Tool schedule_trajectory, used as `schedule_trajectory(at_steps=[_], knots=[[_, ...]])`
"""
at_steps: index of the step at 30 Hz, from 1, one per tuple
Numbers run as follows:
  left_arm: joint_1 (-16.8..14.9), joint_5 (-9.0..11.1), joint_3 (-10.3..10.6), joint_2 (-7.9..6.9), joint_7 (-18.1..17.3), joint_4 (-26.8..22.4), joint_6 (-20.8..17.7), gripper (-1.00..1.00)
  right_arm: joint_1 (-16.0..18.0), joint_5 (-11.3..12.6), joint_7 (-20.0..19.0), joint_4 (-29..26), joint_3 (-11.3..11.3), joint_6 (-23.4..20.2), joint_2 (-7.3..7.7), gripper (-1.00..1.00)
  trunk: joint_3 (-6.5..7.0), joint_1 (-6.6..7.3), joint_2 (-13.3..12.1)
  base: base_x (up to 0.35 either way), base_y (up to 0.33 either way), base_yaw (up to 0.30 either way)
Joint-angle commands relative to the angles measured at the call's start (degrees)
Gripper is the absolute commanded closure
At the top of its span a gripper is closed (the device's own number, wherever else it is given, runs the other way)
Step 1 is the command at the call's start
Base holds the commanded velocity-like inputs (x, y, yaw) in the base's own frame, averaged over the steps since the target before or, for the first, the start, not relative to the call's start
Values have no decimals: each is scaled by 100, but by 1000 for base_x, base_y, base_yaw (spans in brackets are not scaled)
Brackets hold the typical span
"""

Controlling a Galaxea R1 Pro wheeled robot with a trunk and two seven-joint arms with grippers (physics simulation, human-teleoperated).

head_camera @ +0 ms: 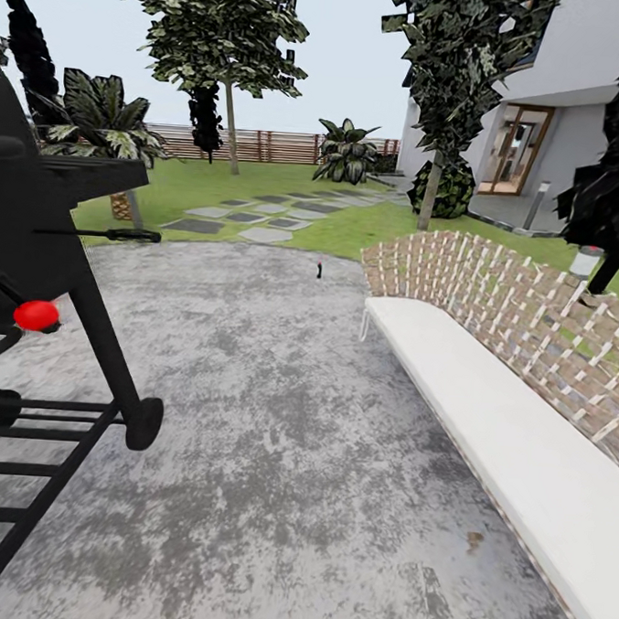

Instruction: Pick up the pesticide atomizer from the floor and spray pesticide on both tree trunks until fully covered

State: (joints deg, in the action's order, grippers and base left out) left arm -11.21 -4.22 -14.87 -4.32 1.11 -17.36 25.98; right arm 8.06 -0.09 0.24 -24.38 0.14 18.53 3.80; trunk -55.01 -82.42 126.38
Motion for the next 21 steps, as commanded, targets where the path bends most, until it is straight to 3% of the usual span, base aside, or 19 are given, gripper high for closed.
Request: schedule_trajectory(at_steps=[1,11,21], knots=[[-4,-45,-26,2,12,5,21,-100,3,-2,2,5,2,17,0,-100,-5,-2,2,340,-125,0],[-4,-44,-25,2,12,5,22,-100,3,-4,3,4,3,19,-1,-100,2,-2,2,340,-124,17],[-4,-28,-34,2,12,5,15,-100,3,-8,3,4,12,17,-2,-100,61,-2,2,340,-88,178]])
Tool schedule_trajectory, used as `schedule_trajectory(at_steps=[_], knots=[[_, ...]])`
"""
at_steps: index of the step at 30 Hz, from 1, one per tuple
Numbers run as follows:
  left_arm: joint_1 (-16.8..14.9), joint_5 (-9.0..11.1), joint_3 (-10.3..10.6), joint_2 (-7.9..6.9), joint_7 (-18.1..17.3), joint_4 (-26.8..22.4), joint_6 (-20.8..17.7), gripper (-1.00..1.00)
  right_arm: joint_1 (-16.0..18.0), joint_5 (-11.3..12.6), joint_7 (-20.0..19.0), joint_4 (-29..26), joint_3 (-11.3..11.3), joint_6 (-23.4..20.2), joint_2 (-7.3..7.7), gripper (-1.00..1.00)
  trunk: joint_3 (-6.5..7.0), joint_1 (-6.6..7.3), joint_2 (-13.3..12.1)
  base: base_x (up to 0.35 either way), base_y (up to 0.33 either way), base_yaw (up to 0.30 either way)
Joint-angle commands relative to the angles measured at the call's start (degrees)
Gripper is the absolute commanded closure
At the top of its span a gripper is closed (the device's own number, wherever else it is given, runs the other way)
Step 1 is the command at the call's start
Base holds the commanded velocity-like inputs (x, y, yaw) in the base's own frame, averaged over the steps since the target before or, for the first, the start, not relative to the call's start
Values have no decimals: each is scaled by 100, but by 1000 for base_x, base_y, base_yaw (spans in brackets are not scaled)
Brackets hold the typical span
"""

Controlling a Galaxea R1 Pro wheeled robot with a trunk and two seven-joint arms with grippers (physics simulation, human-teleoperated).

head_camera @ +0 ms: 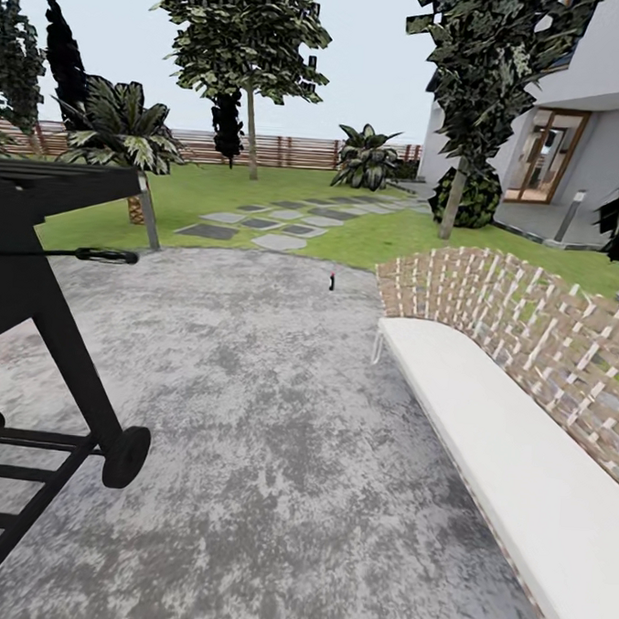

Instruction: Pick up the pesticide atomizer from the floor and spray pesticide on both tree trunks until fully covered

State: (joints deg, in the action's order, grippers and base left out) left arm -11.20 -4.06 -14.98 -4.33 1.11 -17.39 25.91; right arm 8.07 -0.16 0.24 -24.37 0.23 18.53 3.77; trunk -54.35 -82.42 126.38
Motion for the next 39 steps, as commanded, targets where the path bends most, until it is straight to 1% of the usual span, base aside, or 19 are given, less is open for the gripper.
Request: schedule_trajectory(at_steps=[1,13,34,39], knots=[[-5,-43,-26,2,12,7,21,-100,1,-2,2,3,3,18,1,-100,1,-3,2,341,-9,220],[-5,-40,-26,2,12,7,21,-100,1,-2,2,3,3,11,1,-100,61,-3,2,341,-2,198],[-5,-51,-14,2,13,7,25,-100,1,-2,-6,11,3,10,1,-100,65,-3,2,341,-1,7],[-5,-50,-14,2,12,10,20,-100,1,-2,-6,11,3,10,1,-100,65,-3,2,329,-91,0]])
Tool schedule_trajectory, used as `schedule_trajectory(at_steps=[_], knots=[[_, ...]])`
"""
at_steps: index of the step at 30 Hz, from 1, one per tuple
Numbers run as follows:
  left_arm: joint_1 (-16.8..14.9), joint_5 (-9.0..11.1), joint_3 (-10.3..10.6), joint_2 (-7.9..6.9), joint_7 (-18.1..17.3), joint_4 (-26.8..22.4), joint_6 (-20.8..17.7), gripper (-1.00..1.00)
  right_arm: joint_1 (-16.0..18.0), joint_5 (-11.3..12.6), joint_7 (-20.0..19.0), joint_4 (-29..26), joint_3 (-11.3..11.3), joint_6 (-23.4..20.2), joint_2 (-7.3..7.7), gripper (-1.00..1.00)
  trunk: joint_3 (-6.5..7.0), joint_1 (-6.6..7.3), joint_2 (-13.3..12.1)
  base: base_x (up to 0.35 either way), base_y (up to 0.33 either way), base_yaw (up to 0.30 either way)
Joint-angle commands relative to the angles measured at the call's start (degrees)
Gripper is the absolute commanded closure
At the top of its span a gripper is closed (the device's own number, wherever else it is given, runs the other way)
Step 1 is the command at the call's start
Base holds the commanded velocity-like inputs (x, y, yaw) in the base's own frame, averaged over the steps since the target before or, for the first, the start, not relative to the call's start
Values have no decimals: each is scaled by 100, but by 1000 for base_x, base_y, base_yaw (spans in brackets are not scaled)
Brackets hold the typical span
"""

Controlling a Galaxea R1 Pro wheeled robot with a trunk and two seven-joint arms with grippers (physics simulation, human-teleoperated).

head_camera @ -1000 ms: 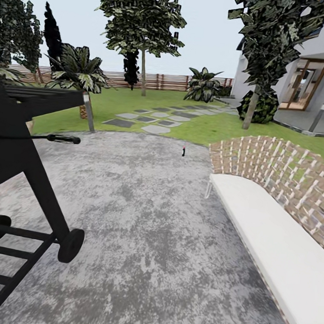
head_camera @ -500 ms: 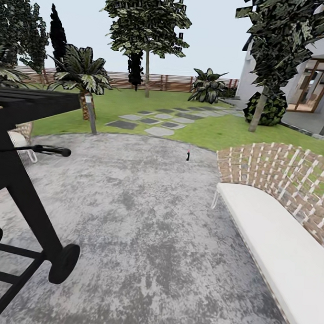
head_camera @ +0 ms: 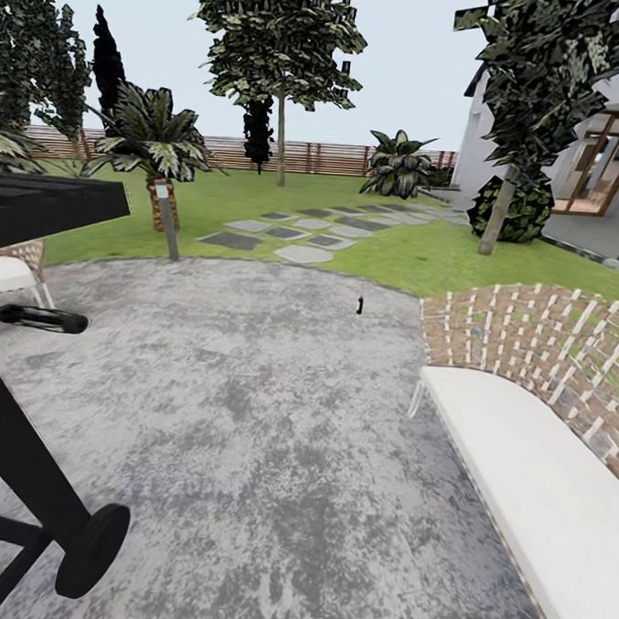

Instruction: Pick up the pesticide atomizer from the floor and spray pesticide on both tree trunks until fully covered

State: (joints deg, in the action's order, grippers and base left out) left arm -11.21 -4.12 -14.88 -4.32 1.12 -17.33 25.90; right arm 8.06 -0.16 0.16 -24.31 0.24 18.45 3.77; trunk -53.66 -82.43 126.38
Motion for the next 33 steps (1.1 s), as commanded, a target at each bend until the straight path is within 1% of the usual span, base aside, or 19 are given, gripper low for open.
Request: schedule_trajectory(at_steps=[1,7,33], knots=[[-4,-44,-26,2,12,6,23,-100,3,-2,2,5,3,18,1,-100,-5,-2,2,319,-120,0],[-4,-27,-39,2,12,9,21,-100,3,-5,2,5,3,18,1,-100,-5,-2,2,328,-83,0],[-4,-36,-24,2,13,9,20,-100,3,-17,2,13,3,18,-7,-100,-5,-2,2,339,-12,0]])
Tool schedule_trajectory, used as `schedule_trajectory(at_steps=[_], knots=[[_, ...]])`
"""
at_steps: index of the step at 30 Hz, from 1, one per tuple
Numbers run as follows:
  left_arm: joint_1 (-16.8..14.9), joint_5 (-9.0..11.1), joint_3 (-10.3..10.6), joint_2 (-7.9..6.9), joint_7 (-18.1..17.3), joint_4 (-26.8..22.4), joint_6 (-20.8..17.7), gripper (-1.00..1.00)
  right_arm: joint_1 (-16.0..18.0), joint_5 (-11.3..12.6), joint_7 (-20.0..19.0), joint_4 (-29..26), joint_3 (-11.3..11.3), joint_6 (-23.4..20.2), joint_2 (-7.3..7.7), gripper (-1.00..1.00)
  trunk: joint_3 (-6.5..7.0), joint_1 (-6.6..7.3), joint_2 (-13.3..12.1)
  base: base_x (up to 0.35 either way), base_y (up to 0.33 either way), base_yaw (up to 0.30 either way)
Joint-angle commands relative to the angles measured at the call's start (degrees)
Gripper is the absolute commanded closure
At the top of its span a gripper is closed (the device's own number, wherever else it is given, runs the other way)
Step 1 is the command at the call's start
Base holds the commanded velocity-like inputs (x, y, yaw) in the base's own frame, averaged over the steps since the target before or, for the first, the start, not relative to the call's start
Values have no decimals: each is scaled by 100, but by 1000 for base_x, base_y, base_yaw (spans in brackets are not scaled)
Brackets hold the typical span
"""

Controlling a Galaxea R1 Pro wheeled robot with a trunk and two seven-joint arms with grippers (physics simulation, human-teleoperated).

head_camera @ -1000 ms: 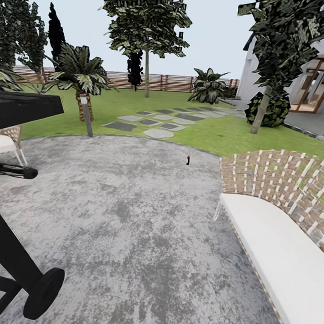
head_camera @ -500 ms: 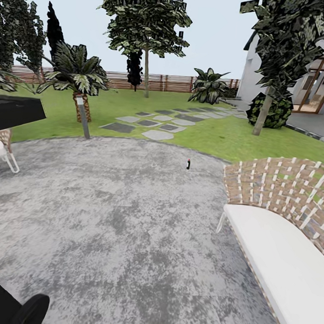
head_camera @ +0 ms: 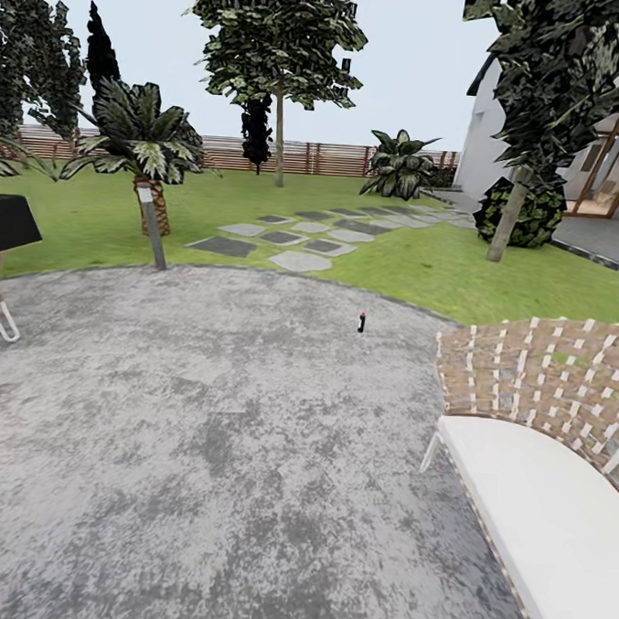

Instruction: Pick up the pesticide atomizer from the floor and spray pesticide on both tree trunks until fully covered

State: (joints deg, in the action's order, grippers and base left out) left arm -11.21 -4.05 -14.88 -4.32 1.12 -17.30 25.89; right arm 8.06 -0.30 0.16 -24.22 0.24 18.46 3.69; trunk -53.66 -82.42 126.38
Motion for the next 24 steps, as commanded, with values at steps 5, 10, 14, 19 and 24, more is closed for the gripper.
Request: schedule_trajectory(at_steps=[5,10,14,19,24], knots=[[-4,-43,-28,2,14,7,21,-100,3,-3,2,5,2,18,1,-100,-5,-2,2,340,-70,0],[-4,-43,-38,2,13,7,21,-100,3,1,2,5,2,18,1,-100,-5,-2,2,340,-71,0],[-4,-41,-46,2,15,7,19,-100,3,3,2,0,2,18,3,-100,-5,-2,2,340,-31,0],[-4,-41,-42,2,14,7,20,-100,3,4,2,-3,2,18,0,-100,-5,-2,2,340,-4,37],[-4,-37,-41,2,16,7,21,-100,3,4,2,-4,2,18,0,-100,-5,-2,2,340,0,213]])
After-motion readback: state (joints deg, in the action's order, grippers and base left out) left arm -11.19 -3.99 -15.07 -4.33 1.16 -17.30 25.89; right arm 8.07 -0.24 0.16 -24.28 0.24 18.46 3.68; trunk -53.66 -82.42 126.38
